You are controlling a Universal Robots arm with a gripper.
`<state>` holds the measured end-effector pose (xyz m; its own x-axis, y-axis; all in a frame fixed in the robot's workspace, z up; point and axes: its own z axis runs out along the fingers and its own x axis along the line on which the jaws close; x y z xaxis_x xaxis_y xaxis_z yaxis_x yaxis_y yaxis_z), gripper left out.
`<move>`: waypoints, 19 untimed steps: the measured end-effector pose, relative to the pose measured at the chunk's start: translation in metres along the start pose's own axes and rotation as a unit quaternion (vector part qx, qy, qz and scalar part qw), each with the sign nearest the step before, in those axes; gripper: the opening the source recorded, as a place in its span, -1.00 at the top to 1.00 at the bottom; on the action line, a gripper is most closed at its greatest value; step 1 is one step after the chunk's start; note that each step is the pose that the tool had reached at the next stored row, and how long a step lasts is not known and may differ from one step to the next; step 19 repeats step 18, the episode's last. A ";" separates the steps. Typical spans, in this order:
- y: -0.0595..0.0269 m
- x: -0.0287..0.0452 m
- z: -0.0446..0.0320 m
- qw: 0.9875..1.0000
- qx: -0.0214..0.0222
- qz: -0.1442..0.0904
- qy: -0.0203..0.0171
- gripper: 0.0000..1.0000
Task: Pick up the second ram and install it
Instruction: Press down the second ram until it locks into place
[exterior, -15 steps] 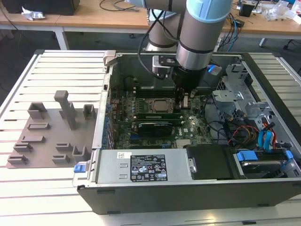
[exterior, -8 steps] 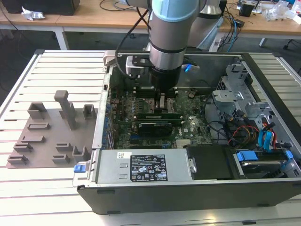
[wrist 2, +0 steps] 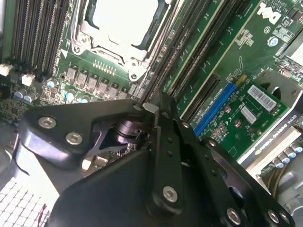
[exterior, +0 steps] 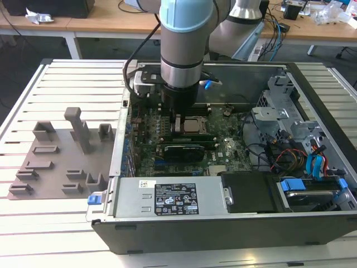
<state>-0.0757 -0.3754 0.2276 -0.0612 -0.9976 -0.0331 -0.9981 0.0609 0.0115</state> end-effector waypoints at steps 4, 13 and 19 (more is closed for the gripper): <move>-0.0170 -0.0015 -0.0120 1.000 -0.006 0.000 0.000 0.80; -0.0399 -0.0047 -0.0614 1.000 -0.017 0.001 0.000 0.80; -0.0398 -0.0050 -0.0723 1.000 -0.017 0.001 0.000 0.80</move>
